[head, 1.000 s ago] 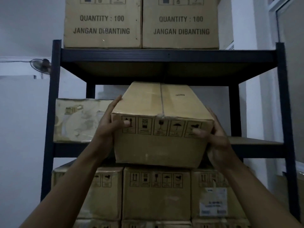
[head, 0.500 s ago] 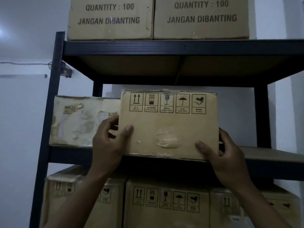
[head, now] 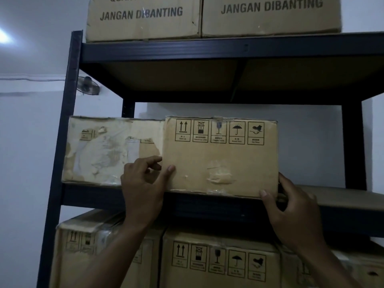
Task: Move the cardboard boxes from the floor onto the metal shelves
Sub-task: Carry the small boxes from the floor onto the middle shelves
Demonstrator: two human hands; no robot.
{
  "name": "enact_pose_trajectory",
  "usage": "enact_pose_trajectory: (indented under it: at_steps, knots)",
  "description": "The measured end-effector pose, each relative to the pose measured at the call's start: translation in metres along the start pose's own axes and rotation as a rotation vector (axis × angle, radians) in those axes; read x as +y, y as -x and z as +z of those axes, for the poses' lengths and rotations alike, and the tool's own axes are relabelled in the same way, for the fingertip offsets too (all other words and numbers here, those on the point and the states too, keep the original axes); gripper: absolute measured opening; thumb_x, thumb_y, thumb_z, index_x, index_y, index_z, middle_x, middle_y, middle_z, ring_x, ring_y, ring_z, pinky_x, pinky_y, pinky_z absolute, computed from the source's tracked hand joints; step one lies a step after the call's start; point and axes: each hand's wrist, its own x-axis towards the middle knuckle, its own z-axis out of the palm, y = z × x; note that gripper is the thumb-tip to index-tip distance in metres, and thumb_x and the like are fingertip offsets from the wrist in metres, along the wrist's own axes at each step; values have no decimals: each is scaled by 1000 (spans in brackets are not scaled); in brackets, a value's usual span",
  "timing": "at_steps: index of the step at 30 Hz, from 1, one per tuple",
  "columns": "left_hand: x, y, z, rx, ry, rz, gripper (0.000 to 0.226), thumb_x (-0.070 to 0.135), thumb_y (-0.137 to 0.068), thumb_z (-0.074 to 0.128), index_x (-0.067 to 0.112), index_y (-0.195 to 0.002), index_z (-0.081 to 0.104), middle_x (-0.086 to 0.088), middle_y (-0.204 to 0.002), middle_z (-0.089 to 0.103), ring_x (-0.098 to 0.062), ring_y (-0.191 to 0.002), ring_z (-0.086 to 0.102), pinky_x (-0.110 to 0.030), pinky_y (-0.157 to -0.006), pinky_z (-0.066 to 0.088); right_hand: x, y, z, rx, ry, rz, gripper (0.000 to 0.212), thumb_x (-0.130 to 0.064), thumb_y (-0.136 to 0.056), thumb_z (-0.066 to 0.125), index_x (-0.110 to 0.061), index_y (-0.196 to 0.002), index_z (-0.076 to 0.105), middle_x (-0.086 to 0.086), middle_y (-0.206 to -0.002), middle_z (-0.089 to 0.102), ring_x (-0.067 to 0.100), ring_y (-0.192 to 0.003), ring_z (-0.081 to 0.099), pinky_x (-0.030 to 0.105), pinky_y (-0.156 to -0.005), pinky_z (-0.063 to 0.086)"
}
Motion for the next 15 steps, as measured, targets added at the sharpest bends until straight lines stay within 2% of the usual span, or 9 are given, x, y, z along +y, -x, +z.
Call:
enact_pose_trajectory:
  at_steps: [2,7,11,15]
  knots:
    - [-2,2,5,22,-10,-6,34,48,-82,65,26,-108,63,22,-91,53,-16,-93,51,-55,-82,47,0,0,0,10,22,-15,37,-41,-96,59,-26,-130,62,-13,-95,64,19,-87,59,43,-92,45]
    - [-8,7,14,56,-70,-2,36,44,-89,68,17,-114,67,7,-96,58,-17,-97,49,-51,-85,45,4,4,5,42,106,-13,35,-46,-94,60,-21,-117,68,-10,-90,61,20,-87,57,34,-89,34]
    - [-9,9,19,87,-83,8,42,46,-88,59,17,-117,67,7,-96,56,-16,-97,47,-40,-85,38,8,5,8,65,124,-21,39,-47,-87,61,-17,-112,69,-5,-92,66,12,-86,50,33,-88,35]
    - [-13,10,21,111,-108,28,42,45,-89,57,15,-116,67,5,-93,58,-19,-96,49,-36,-83,34,10,6,11,101,119,-50,39,-46,-87,62,-15,-109,70,-2,-94,68,4,-90,44,34,-88,37]
